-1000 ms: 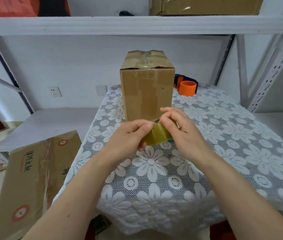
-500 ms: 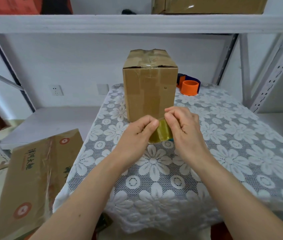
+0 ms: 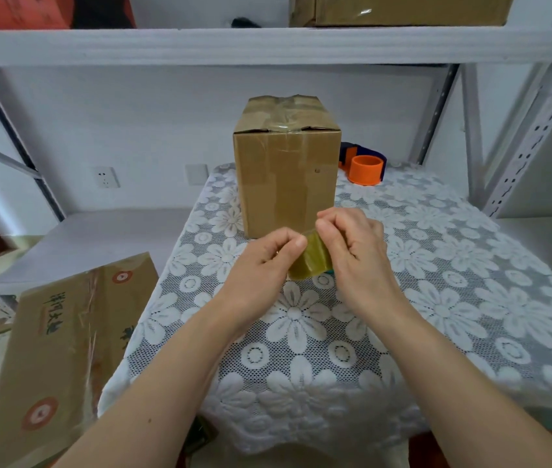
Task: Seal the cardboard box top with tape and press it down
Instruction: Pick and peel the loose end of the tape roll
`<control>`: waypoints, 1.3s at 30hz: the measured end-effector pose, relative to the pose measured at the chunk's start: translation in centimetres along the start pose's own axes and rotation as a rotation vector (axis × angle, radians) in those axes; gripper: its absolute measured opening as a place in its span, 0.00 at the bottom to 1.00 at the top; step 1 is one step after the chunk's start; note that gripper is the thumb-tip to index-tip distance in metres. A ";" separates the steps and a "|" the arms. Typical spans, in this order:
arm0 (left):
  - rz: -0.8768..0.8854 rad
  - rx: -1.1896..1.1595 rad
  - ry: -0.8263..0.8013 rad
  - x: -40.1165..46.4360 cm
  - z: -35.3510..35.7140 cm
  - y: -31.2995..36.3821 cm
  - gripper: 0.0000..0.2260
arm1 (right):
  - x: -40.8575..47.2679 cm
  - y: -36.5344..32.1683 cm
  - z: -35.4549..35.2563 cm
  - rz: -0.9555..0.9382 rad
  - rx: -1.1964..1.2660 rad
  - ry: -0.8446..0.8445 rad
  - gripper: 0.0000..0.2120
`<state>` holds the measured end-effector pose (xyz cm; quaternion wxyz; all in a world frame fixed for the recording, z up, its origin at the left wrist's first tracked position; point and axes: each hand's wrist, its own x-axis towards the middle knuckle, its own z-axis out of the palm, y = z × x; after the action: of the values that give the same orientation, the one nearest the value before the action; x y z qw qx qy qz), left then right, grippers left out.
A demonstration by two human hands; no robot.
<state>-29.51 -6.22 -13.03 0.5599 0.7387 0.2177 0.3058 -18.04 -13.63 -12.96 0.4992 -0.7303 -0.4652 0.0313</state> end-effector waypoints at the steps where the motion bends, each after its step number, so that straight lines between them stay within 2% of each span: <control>1: -0.009 0.006 -0.015 0.0 -0.1 -0.1 0.11 | 0.0 0.0 -0.1 0.005 0.004 -0.001 0.11; 8: -0.100 -0.131 -0.097 0.1 0.0 -0.4 0.08 | 0.0 0.3 -0.5 -0.002 0.061 0.032 0.09; 12: -0.111 -0.234 -0.076 0.3 0.3 -0.4 0.10 | 0.0 0.3 -0.3 -0.139 0.041 0.181 0.10; 15: -0.108 -0.321 -0.056 0.5 0.4 -0.4 0.11 | -0.5 0.3 0.2 -0.236 -0.019 0.248 0.07; 27: -0.108 -0.301 0.015 0.0 0.0 -0.6 0.12 | -0.8 0.6 0.5 -0.238 0.054 0.098 0.04; 30: -0.110 -0.290 0.013 0.1 -0.1 -0.6 0.12 | -0.8 0.4 0.3 -0.215 0.119 0.093 0.08; 34: -0.105 -0.279 0.020 0.1 -0.1 -0.5 0.12 | -0.6 0.9 0.4 -0.267 0.075 0.102 0.06; 39: -0.112 -0.287 0.021 -0.1 -0.2 -0.6 0.12 | -0.6 1.1 0.3 -0.244 0.102 0.071 0.01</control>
<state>-29.70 -6.04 -13.60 0.6735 0.6346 0.2185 0.3097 -17.83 -13.87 -14.19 0.5520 -0.6427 -0.5304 -0.0321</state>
